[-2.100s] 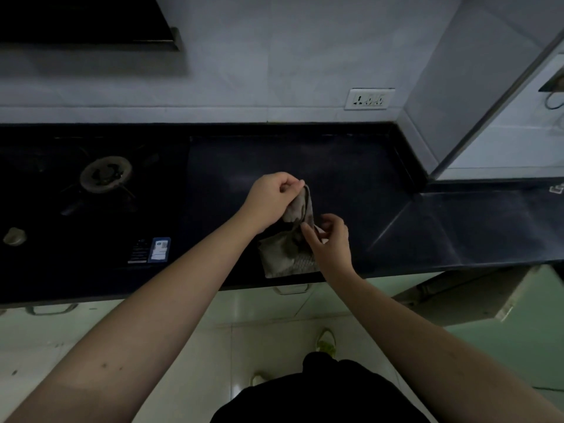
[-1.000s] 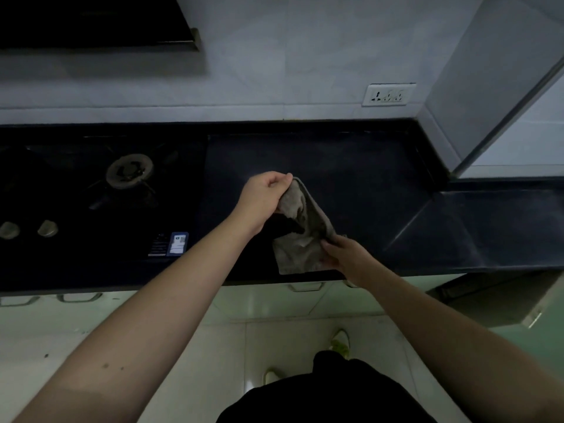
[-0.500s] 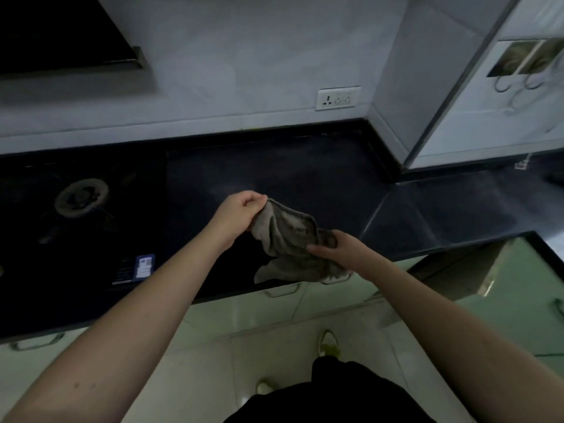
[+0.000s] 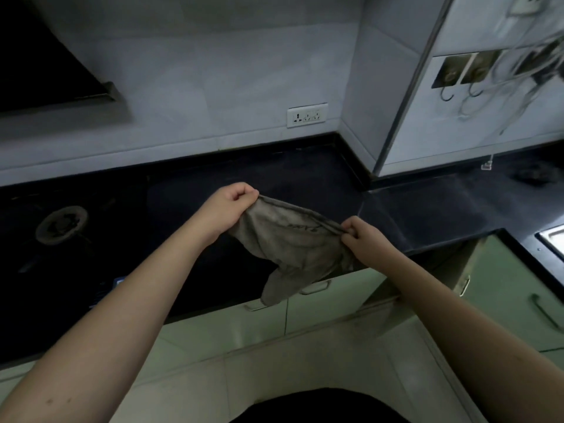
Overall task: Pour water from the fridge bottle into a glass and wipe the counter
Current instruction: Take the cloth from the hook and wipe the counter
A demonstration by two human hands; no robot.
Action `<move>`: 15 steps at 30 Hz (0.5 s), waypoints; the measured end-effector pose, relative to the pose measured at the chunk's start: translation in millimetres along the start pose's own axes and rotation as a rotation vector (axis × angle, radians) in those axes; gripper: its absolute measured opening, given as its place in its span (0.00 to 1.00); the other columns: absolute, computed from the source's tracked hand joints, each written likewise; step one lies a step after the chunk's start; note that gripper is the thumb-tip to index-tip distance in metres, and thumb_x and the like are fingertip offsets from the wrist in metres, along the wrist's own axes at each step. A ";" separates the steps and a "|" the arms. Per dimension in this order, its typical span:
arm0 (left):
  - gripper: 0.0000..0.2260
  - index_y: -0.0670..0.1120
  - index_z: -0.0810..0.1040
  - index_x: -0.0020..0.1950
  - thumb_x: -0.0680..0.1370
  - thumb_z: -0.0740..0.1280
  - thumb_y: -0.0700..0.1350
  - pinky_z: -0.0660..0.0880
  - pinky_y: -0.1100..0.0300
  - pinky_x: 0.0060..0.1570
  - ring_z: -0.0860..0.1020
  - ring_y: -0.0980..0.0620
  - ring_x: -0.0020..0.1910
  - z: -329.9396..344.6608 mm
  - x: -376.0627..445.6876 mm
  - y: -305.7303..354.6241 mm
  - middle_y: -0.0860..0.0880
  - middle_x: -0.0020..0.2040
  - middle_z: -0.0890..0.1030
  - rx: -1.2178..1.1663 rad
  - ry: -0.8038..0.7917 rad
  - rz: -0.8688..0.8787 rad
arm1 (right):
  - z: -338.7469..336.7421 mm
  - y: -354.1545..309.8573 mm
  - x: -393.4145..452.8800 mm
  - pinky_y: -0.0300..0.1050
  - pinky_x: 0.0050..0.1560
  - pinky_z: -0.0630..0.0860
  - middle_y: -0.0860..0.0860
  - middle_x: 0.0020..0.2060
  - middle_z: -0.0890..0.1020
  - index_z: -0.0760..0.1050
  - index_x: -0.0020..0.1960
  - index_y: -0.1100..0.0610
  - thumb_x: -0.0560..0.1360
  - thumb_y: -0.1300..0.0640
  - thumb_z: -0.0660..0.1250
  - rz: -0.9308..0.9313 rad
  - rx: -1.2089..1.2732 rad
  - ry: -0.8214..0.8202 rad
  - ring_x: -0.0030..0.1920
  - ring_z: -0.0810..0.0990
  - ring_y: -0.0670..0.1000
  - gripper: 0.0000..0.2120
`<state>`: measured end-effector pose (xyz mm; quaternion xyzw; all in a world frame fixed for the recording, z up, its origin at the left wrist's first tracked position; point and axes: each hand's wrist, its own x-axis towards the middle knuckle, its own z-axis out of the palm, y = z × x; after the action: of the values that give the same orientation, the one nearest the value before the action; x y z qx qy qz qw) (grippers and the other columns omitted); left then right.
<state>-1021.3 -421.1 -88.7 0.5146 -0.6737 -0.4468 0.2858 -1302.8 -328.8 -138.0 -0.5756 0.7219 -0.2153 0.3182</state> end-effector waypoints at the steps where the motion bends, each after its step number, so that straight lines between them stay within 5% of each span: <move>1: 0.12 0.54 0.77 0.37 0.81 0.64 0.49 0.68 0.62 0.37 0.72 0.64 0.31 4.3 0.1 9.5 0.60 0.31 0.76 0.011 0.005 0.020 | -10.2 2.1 -2.3 0.40 0.37 0.71 0.48 0.41 0.78 0.73 0.52 0.51 0.79 0.55 0.62 -0.021 0.017 0.016 0.42 0.77 0.47 0.03; 15: 0.06 0.51 0.78 0.46 0.75 0.72 0.51 0.72 0.59 0.44 0.77 0.57 0.44 83.2 -1.0 118.5 0.53 0.44 0.81 0.375 -0.010 0.247 | -162.0 59.7 -37.5 0.29 0.49 0.65 0.43 0.50 0.80 0.80 0.58 0.52 0.81 0.55 0.62 -0.273 -0.058 0.233 0.51 0.75 0.41 0.11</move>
<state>-1143.2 -386.1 -18.8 0.4699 -0.8044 -0.2779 0.2344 -1453.8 -286.9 -56.3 -0.6482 0.6749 -0.3010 0.1835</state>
